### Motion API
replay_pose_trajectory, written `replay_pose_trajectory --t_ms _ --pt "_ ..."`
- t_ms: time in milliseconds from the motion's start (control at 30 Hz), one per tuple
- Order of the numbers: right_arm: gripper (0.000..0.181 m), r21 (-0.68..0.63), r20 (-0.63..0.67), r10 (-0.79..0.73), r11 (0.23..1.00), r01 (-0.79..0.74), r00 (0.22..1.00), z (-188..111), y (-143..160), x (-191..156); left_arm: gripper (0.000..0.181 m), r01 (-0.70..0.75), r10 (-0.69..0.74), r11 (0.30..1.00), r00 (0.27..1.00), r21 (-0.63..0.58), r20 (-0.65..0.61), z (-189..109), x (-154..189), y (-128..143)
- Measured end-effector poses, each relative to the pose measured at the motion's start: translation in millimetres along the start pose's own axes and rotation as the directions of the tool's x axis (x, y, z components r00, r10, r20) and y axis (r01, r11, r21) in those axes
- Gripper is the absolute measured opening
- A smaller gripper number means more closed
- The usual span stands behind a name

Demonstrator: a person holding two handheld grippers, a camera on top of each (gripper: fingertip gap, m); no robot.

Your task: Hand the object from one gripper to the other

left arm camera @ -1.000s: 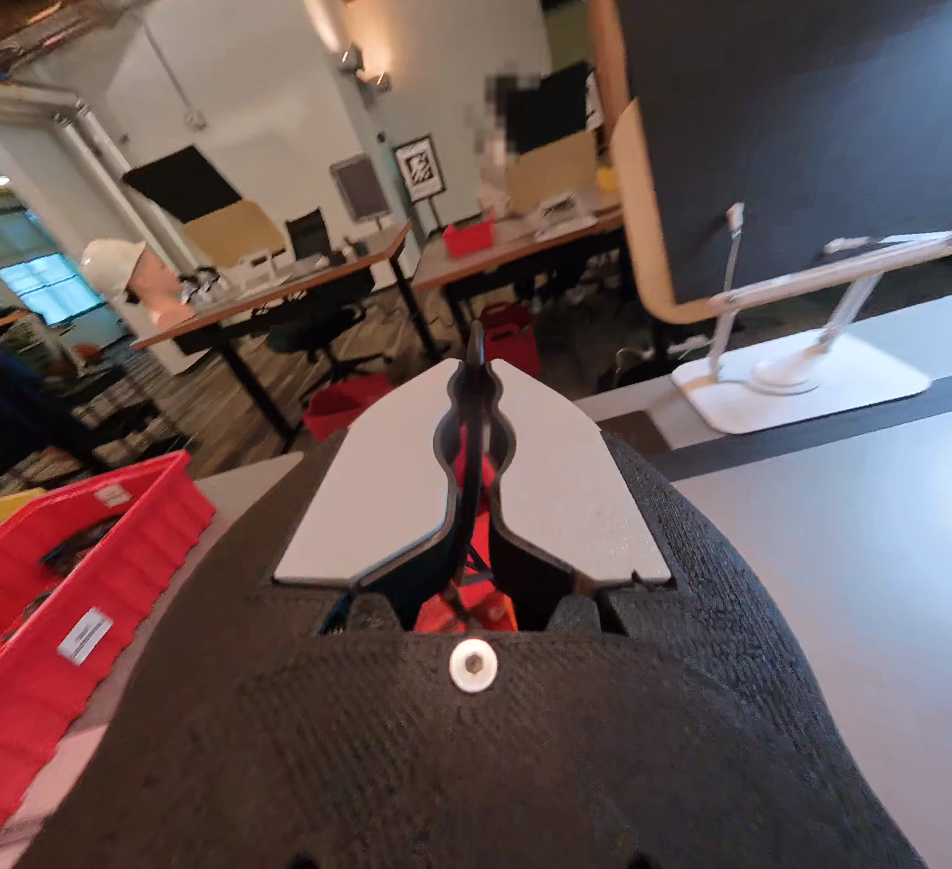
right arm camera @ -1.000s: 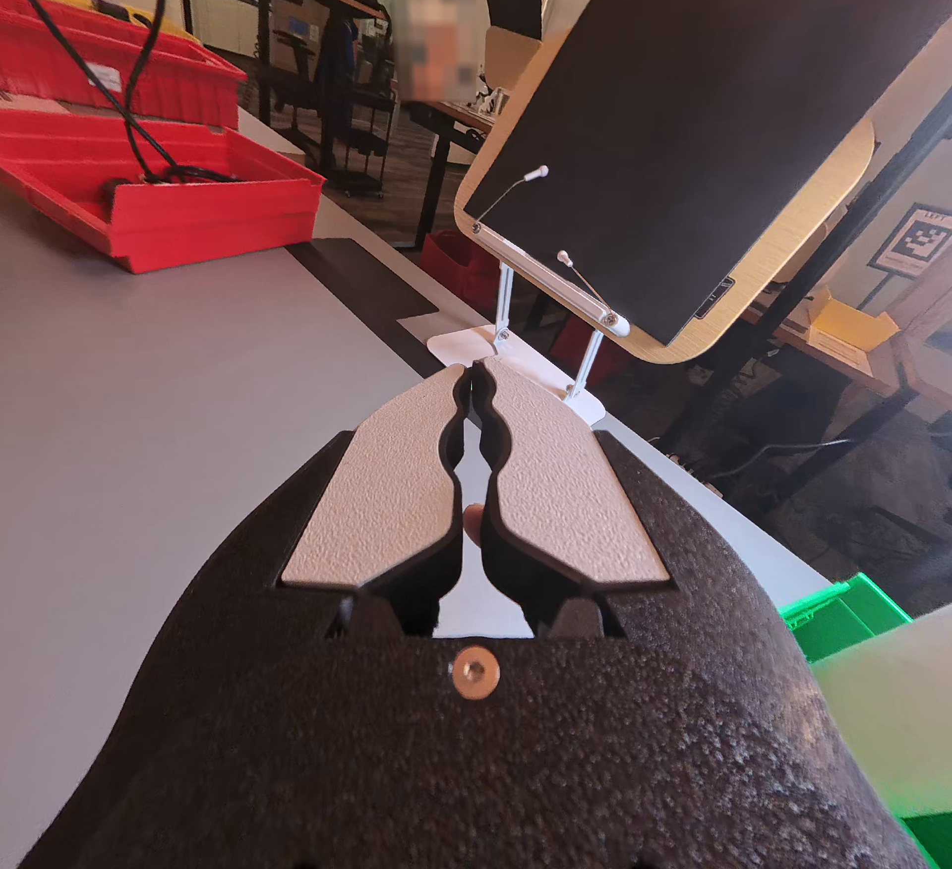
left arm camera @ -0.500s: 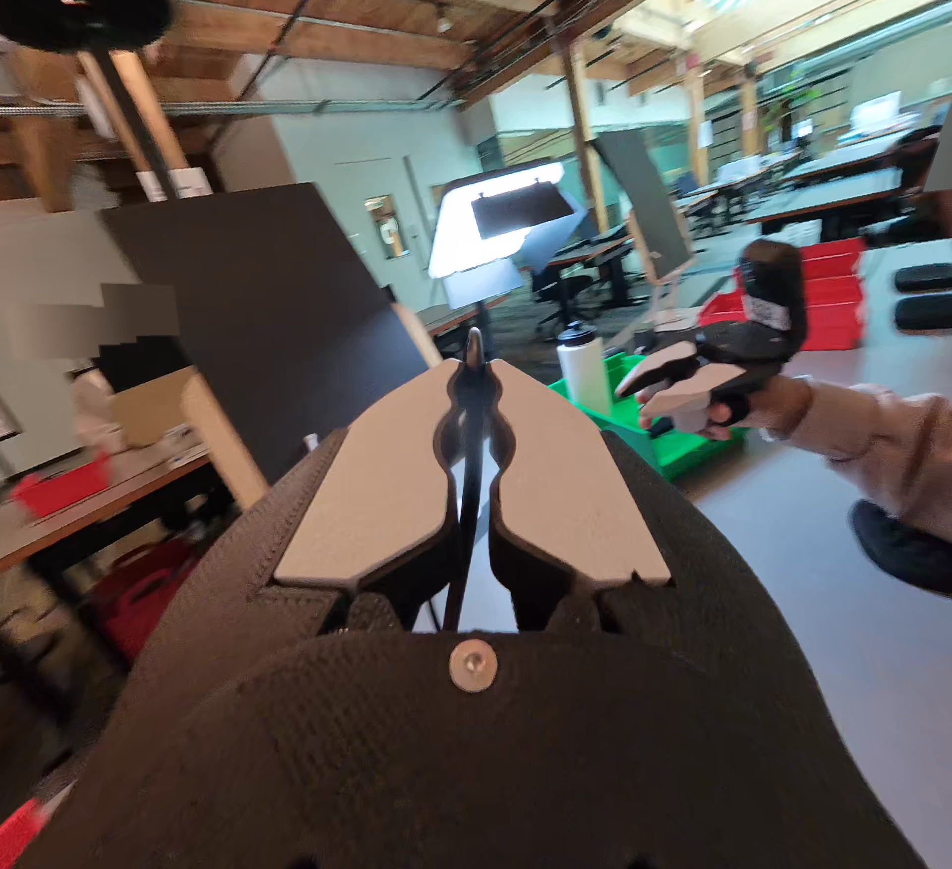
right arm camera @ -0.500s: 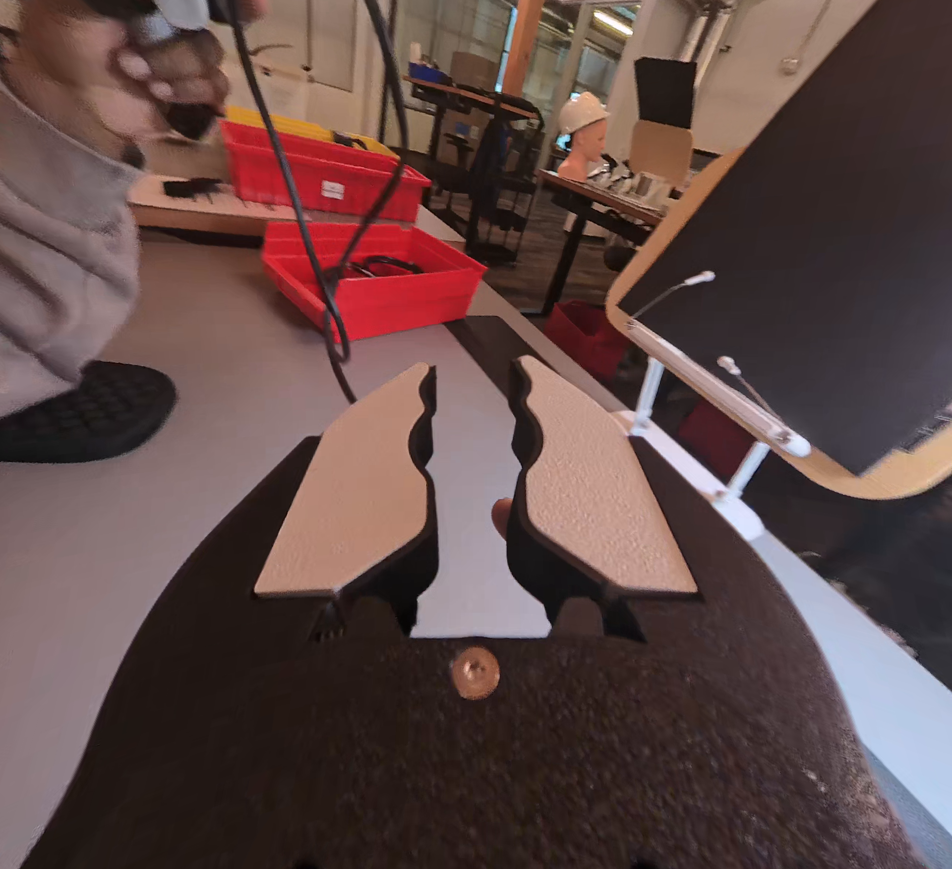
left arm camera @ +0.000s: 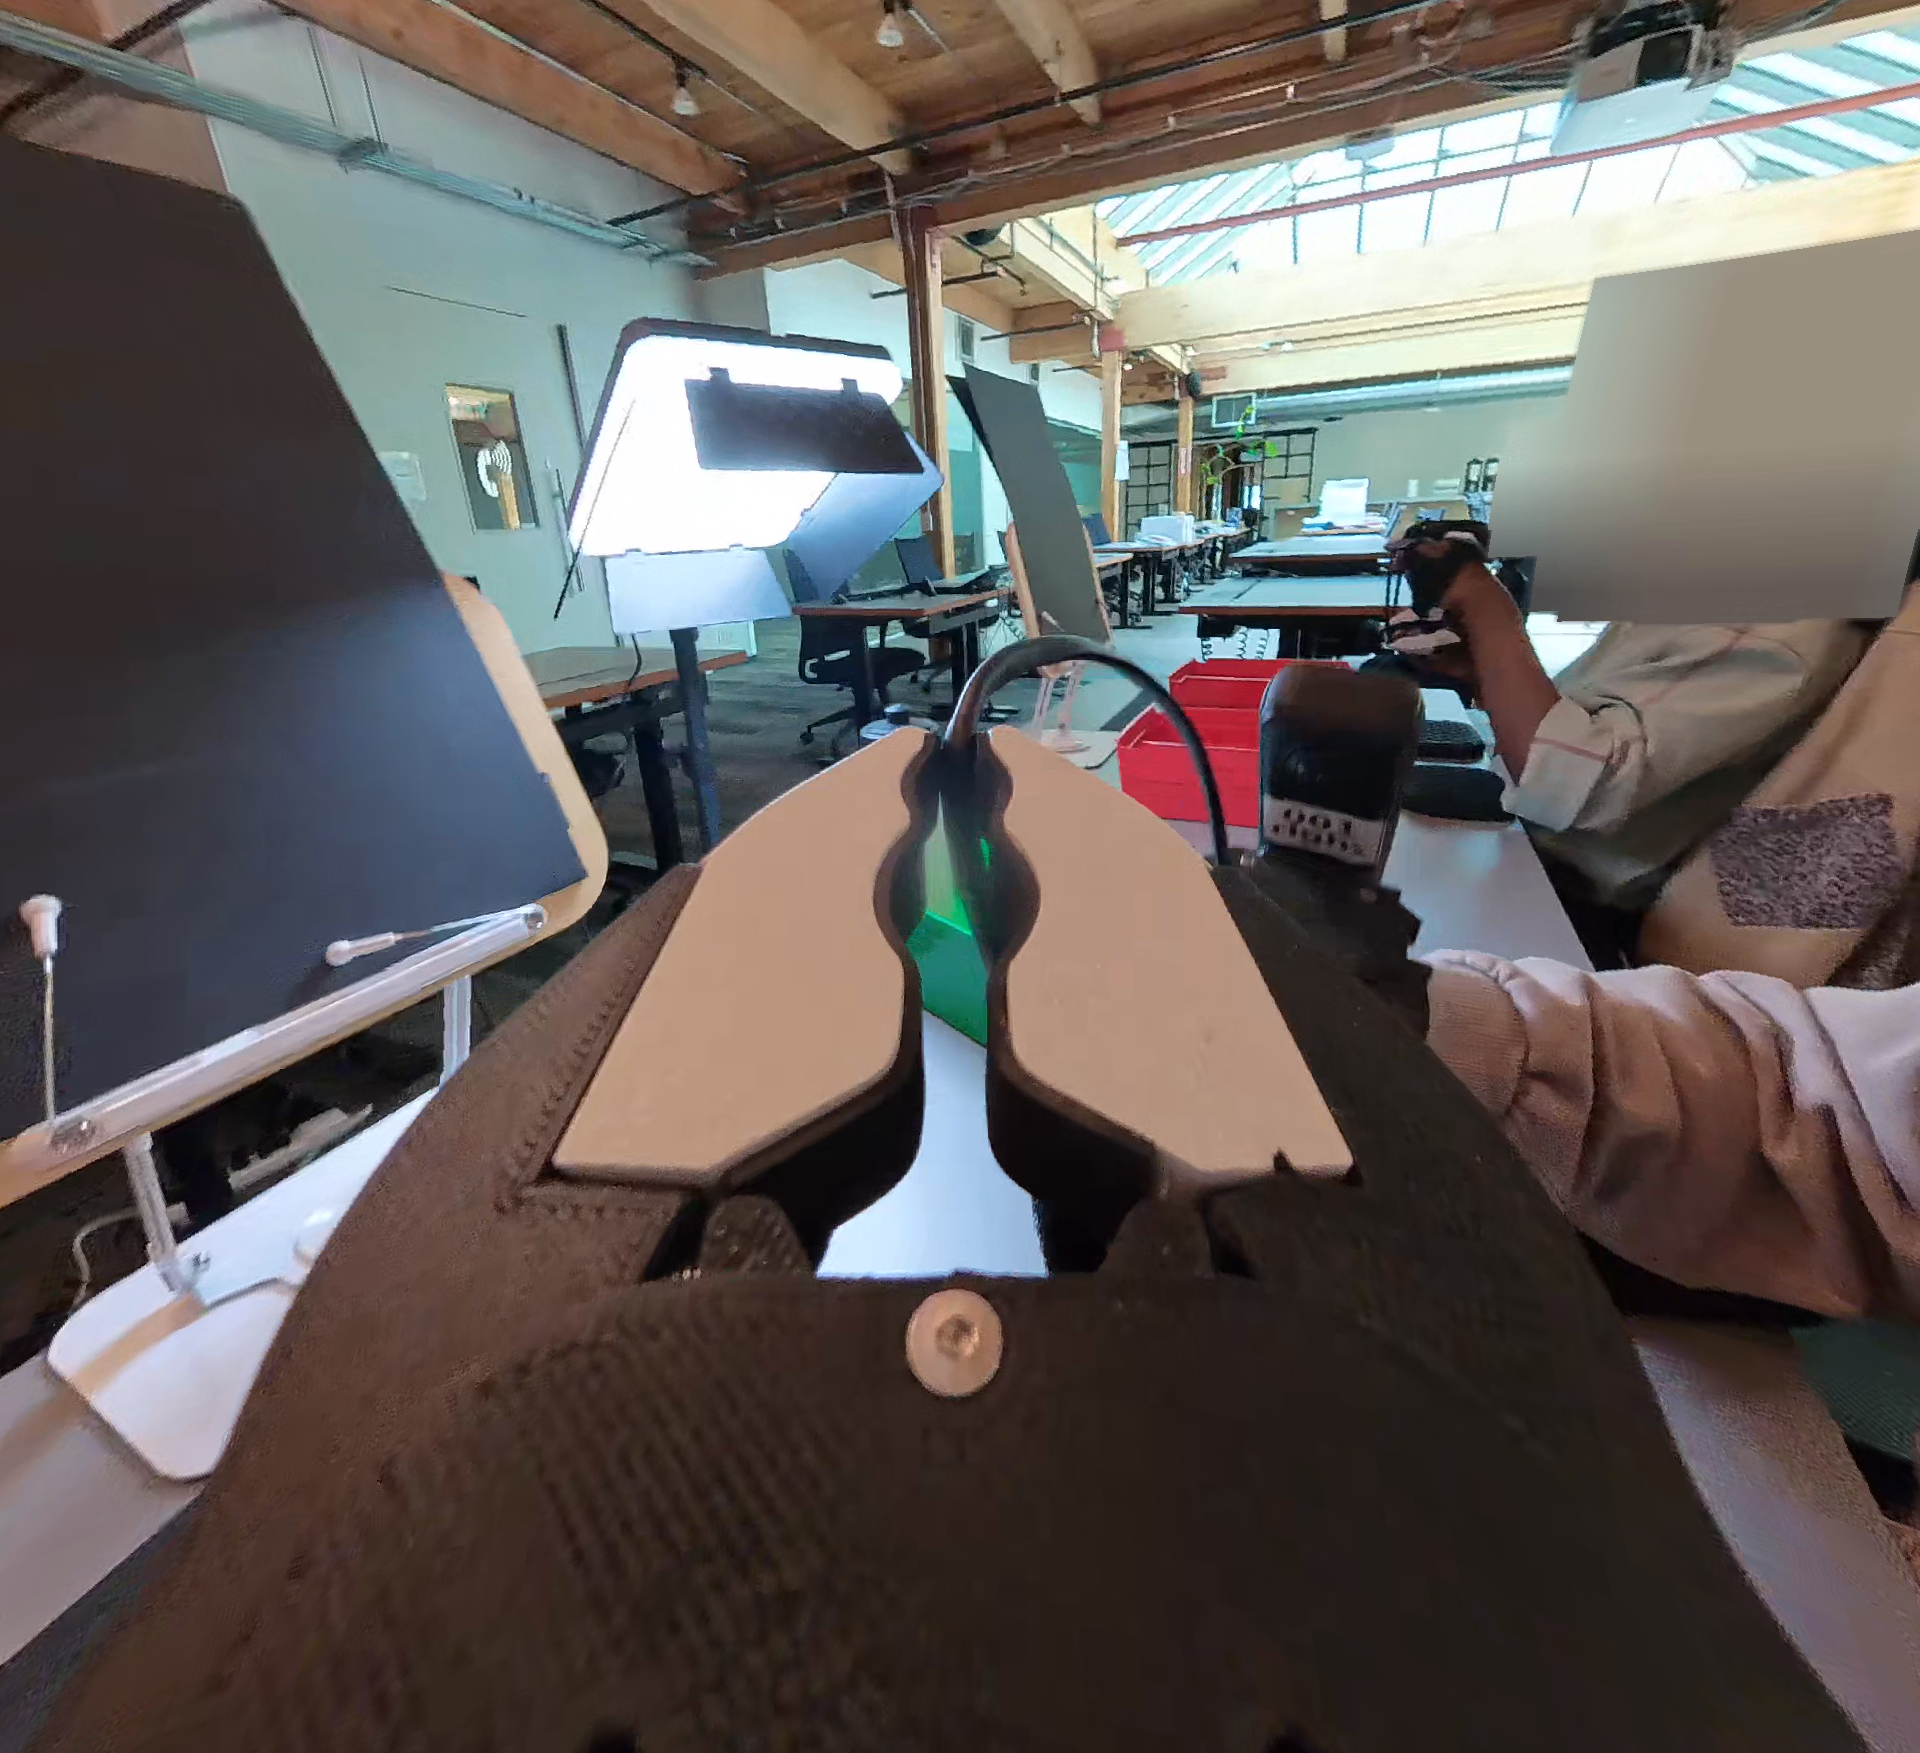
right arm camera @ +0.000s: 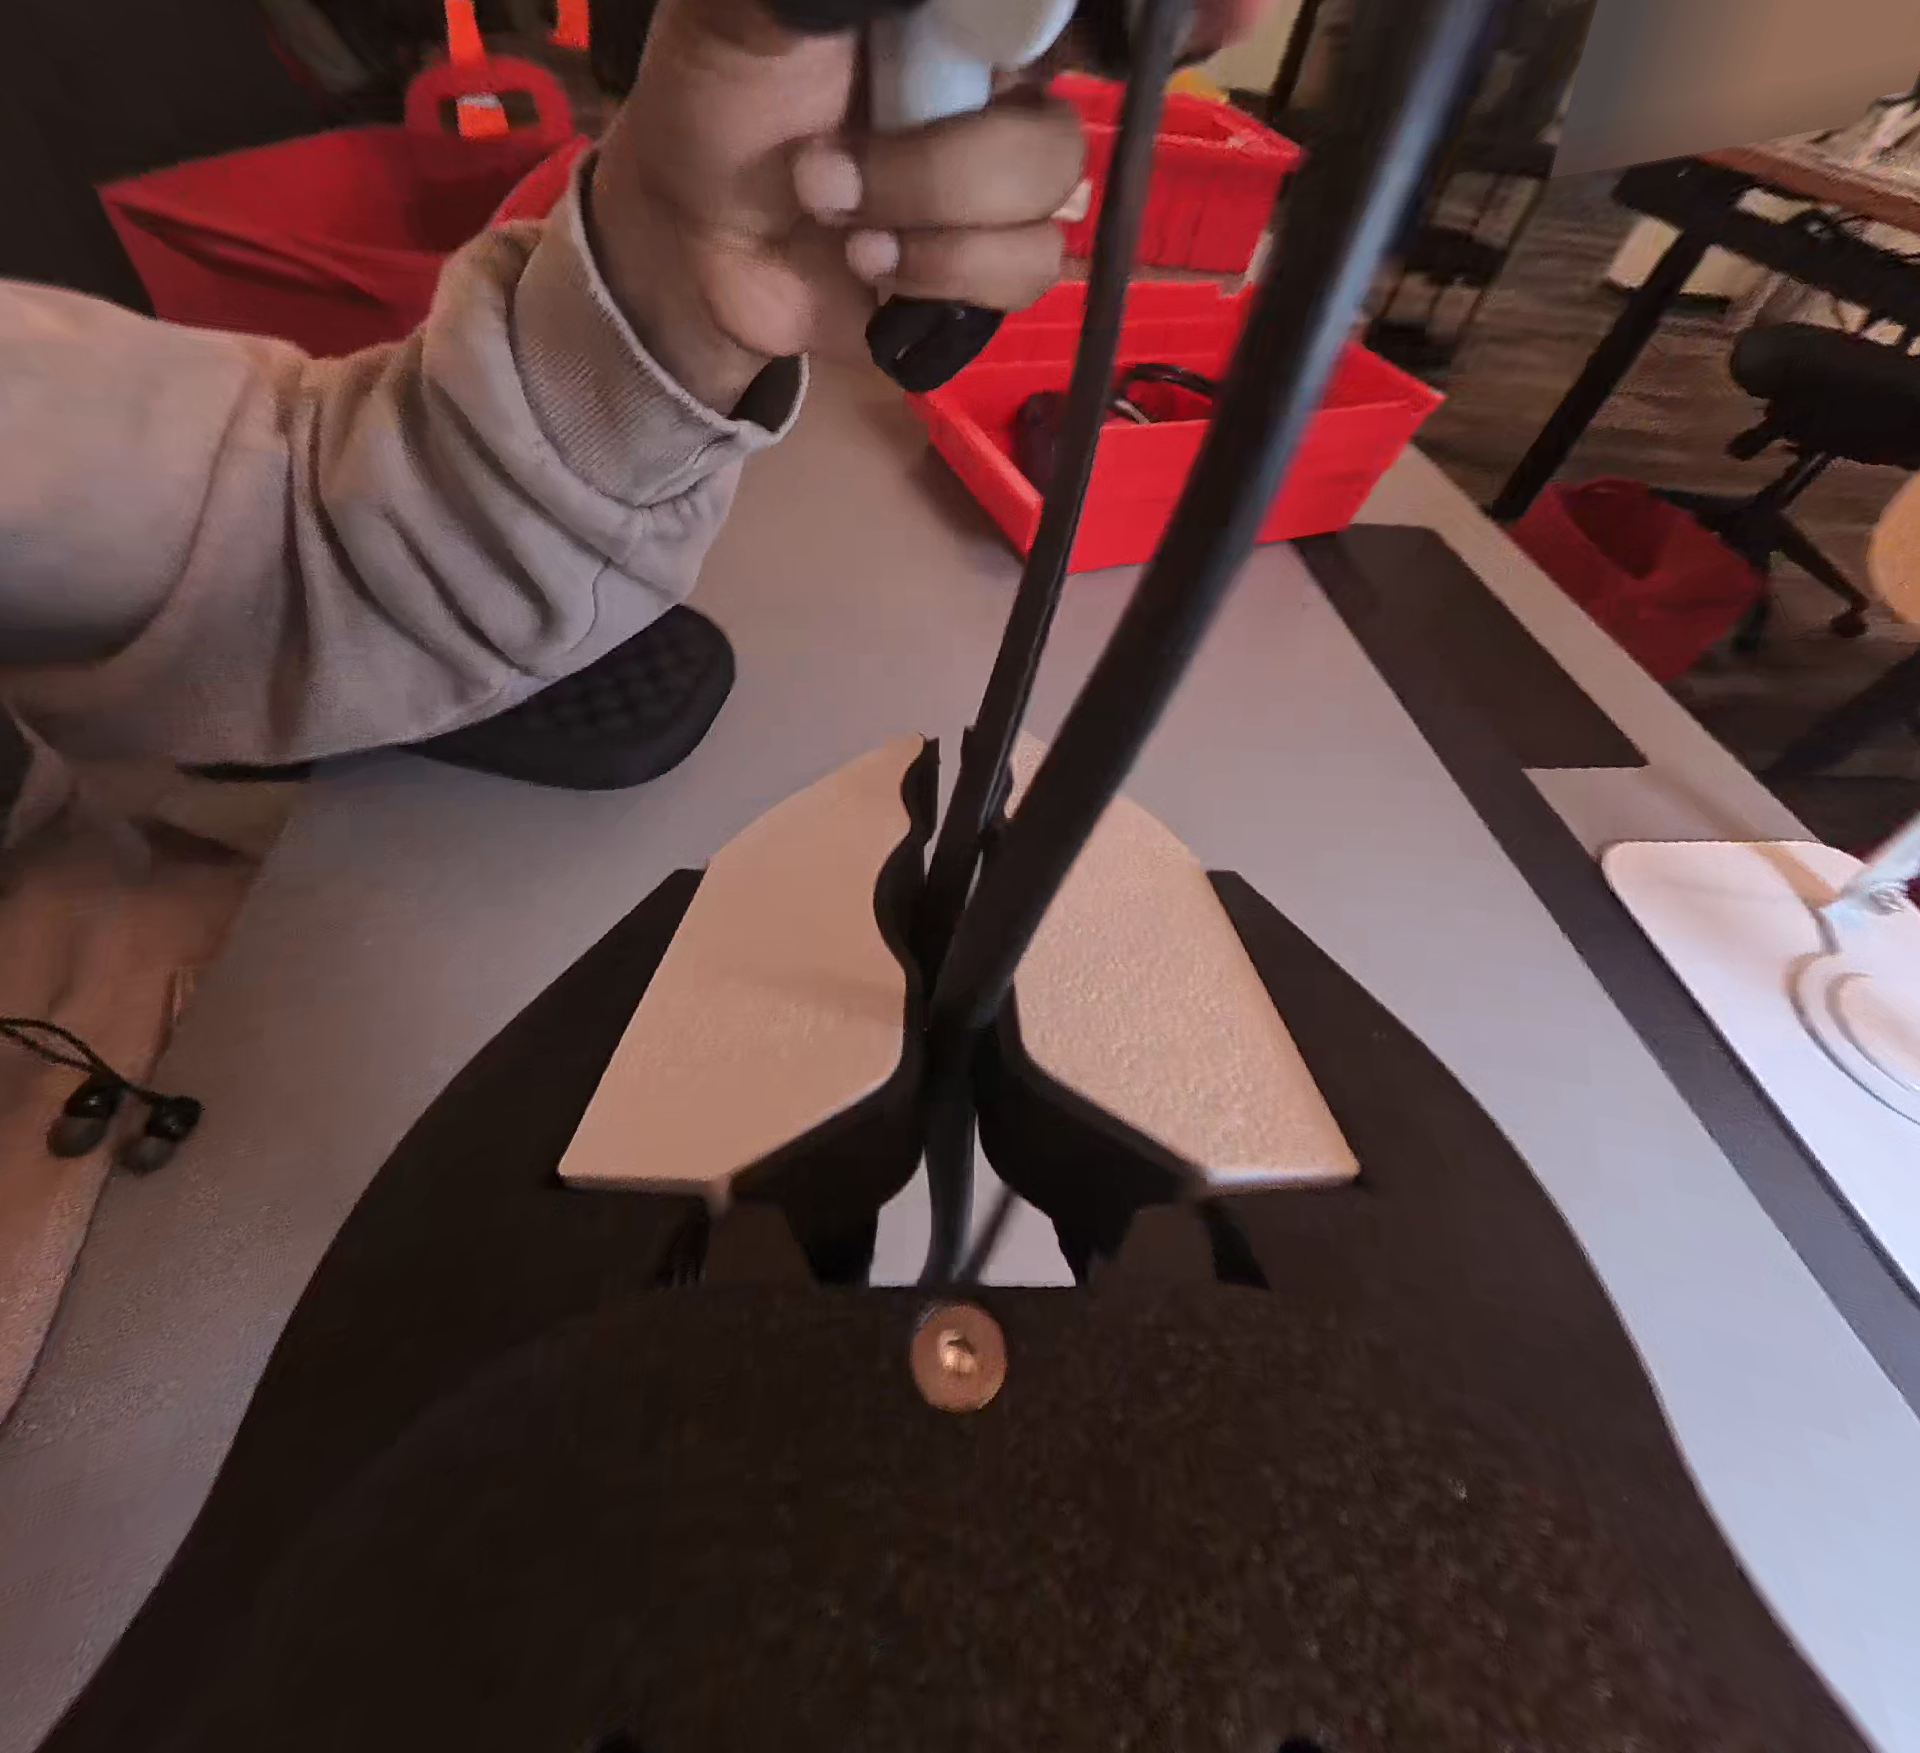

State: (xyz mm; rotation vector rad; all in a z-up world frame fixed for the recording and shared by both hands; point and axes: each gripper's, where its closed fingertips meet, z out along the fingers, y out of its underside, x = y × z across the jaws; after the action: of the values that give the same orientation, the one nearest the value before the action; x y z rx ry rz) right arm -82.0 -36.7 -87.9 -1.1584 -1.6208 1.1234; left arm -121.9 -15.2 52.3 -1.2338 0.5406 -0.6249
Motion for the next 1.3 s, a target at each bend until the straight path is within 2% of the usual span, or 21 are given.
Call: replay_pose_trajectory --t_ms 67,167,300,400,467,567,667,733,767,867,1033,1133,1300 --pt "0.005 0.014 -0.091 0.012 1.0 -0.011 0.996 -15.6 -4.6 21.2 0.005 0.039 -0.04 0.998 0.999 -0.055 -0.008 -4.2 -11.4 8.4" --pt "0.005 -0.052 -0.279 -0.054 0.998 0.041 0.959 -40.5 0.1 56.3 0.011 0.081 -0.089 0.988 0.994 -0.135 -0.057 -9.0 -17.1 20.3" --pt "0.004 -0.253 -0.452 -0.307 0.945 0.209 0.838 -67.8 8.8 84.8 0.021 0.092 -0.096 0.992 0.995 -0.081 -0.04 -16.3 -22.5 7.4" --pt "0.005 -0.403 -0.505 -0.514 0.851 0.338 0.693 -77.7 10.7 97.2 0.021 0.085 -0.088 0.993 0.995 -0.083 -0.036 -15.1 -18.9 7.4" --pt "0.005 -0.468 -0.52 -0.613 0.787 0.402 0.594 -76.2 9.6 100.4 0.023 0.105 -0.114 0.984 0.992 -0.147 -0.055 -5.5 -10.8 23.6" --pt "0.005 -0.521 -0.533 -0.734 0.677 0.519 0.422 -69.1 0.0 97.0 0.037 0.2 -0.248 0.932 0.96 -0.301 -0.131 18.0 11.9 70.2" --pt "0.004 -0.517 -0.544 -0.774 0.614 0.597 0.325 -60.9 -8.2 87.3 0.055 0.322 -0.434 0.845 0.879 -0.428 -0.196 37.1 35.5 115.6" --pt "0.004 -0.55 -0.537 -0.803 0.566 0.614 0.259 -58.8 -9.4 85.9 0.061 0.371 -0.504 0.804 0.84 -0.466 -0.202 44.2 45.6 130.4" --pt "0.004 -0.576 -0.521 -0.817 0.551 0.604 0.249 -57.4 -6.2 87.5 0.065 0.353 -0.487 0.805 0.852 -0.478 -0.191 46.7 48.2 135.7" --pt "0.004 -0.599 -0.519 -0.82 0.551 0.581 0.243 -56.7 -0.3 93.5 0.076 0.19 -0.313 0.838 0.935 -0.511 -0.165 50.0 55.1 145.1" --pt "0.005 -0.586 -0.544 -0.785 0.609 0.535 0.297 -56.0 8.2 100.6 0.086 -0.008 -0.129 0.798 0.975 -0.602 -0.183 48.5 71.9 161.5" --pt "0.004 -0.604 -0.552 -0.775 0.627 0.493 0.308 -55.1 12.8 104.0 0.09 0.014 -0.14 0.787 0.978 -0.616 -0.157 53.5 75.7 171.9" --pt "0.004 -0.634 -0.566 -0.767 0.64 0.434 0.303 -56.2 19.7 110.5 0.091 0.171 -0.293 0.789 0.949 -0.59 -0.118 59.7 77.4 172.7"
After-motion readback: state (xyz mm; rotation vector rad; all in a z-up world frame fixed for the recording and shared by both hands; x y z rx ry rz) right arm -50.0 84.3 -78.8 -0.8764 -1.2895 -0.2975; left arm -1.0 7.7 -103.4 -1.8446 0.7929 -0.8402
